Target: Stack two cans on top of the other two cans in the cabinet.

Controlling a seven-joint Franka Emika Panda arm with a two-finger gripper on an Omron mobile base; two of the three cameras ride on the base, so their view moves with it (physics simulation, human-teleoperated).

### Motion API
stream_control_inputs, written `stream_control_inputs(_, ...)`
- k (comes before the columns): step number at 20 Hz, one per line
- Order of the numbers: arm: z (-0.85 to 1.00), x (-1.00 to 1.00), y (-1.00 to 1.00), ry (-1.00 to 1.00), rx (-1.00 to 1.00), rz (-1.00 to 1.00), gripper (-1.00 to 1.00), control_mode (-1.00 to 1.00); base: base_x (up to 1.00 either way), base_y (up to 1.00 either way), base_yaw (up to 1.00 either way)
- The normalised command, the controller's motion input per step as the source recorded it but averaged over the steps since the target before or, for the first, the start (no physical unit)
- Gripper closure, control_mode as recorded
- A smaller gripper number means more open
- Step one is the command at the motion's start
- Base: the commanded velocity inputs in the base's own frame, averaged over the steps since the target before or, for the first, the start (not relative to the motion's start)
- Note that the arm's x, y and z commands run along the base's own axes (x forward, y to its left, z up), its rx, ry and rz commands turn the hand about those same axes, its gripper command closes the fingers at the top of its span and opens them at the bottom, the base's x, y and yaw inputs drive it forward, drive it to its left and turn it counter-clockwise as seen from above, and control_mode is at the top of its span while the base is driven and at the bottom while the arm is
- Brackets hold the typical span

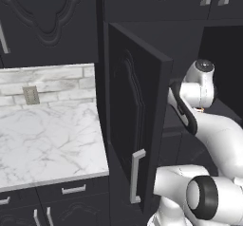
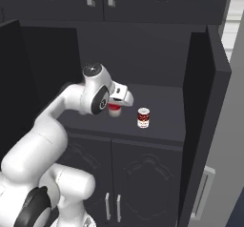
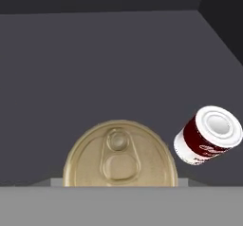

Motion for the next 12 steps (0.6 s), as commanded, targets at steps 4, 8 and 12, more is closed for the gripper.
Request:
stream_control_inputs(4, 0.37, -0.28, -0.10, -0.05, 0.00, -0.01, 1.00, -1.00, 0.00, 0.00, 0.00)
stream_control_inputs(8, 0.25, -0.20, -0.23, 0.00, -0.01, 0.00, 1.00, -1.00, 0.00, 0.00, 0.00)
stream_control_inputs(12, 0.18, -0.05, -0.30, 0.00, -0.04, 0.00, 1.00, -1.00, 0.00, 0.00, 0.00)
